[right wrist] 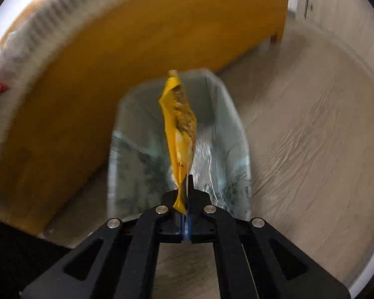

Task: Collect trash
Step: 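Open the right gripper over the wastebasket while the left gripper drops the red wrapper in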

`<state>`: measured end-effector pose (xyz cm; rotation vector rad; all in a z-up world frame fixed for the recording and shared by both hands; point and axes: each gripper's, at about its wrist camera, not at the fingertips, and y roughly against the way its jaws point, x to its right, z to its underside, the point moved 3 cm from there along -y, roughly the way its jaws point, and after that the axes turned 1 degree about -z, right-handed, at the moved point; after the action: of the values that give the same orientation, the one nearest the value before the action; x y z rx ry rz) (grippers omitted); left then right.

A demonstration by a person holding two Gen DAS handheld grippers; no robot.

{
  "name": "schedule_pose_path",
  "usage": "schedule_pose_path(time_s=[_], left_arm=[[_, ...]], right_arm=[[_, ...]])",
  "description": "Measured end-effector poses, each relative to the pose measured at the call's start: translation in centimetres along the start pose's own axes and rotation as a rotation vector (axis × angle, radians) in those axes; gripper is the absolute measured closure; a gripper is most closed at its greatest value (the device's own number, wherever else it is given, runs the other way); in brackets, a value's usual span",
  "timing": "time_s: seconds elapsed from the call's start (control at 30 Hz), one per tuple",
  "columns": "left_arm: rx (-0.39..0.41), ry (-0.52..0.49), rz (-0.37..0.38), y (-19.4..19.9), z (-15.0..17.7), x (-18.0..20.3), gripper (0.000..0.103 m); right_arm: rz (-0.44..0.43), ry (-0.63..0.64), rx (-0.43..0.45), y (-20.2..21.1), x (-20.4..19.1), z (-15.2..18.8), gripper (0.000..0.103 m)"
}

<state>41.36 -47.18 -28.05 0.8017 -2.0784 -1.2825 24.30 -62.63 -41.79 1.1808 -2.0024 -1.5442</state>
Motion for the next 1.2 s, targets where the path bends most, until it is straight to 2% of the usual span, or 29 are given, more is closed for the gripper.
schedule_pose_path(time_s=[0.07, 0.13, 0.17, 0.2, 0.33, 0.47, 0.57, 0.67, 0.7, 0.73, 0.77, 0.8, 0.9, 1.0, 1.2], left_arm=[[-0.051, -0.029, -0.038, -2.4, -0.3, 0.6, 0.103], [-0.065, -0.066, -0.108, -4.6, -0.7, 0.6, 0.103], [-0.083, -0.086, -0.124, -5.6, -0.7, 1.0, 0.103], [-0.107, -0.11, -0.148, -7.0, -0.6, 1.4, 0.103], [-0.118, -0.183, -0.178, -10.1, -0.8, 3.6, 0.103], [-0.126, -0.201, -0.17, -14.4, -1.1, 5.3, 0.103], [-0.138, -0.221, -0.175, -16.9, -0.7, 6.3, 0.103], [-0.14, -0.187, -0.163, -18.5, -1.0, 7.1, 0.101], [-0.142, -0.159, -0.151, -19.1, -1.3, 6.9, 0.088], [-0.159, -0.134, -0.16, -19.9, -1.5, 6.6, 0.068], [-0.181, -0.118, -0.173, -20.6, -1.6, 6.3, 0.025], [-0.181, -0.1, -0.197, -20.9, -1.9, 5.9, 0.017], [-0.088, -0.076, -0.224, -19.7, -2.5, 5.4, 0.018], [-0.1, -0.063, -0.197, -18.9, -2.8, 5.1, 0.018], [-0.1, -0.075, -0.222, -16.7, -2.3, 4.8, 0.018]], right_arm=[[0.038, -0.012, -0.005, -3.1, 0.3, -0.7, 0.101], [0.09, -0.002, -0.026, -5.8, 0.7, -1.1, 0.088], [0.104, -0.01, -0.032, -6.5, 0.9, -1.0, 0.062], [0.094, -0.032, -0.032, -7.0, 1.3, -0.9, 0.046], [0.103, -0.024, 0.004, -6.0, 2.2, -0.1, 0.045], [0.133, -0.018, 0.1, -2.6, 3.0, 0.6, 0.045], [0.081, -0.081, 0.146, -0.5, 3.9, 1.2, 0.045], [0.028, -0.135, 0.159, 0.4, 4.5, 1.7, 0.045], [0.009, -0.149, 0.159, 0.7, 4.4, 1.9, 0.045], [-0.005, -0.157, 0.16, 1.0, 4.4, 2.1, 0.045], [-0.01, -0.161, 0.161, 1.2, 4.3, 2.4, 0.045], [-0.01, -0.156, 0.158, 1.5, 4.0, 2.5, 0.045], [0.004, -0.138, 0.143, 1.5, 3.6, 3.1, 0.045], [0.014, -0.141, 0.116, 1.1, 3.6, 3.3, 0.045], [0.052, -0.117, 0.131, 2.3, 3.2, 2.3, 0.045]])
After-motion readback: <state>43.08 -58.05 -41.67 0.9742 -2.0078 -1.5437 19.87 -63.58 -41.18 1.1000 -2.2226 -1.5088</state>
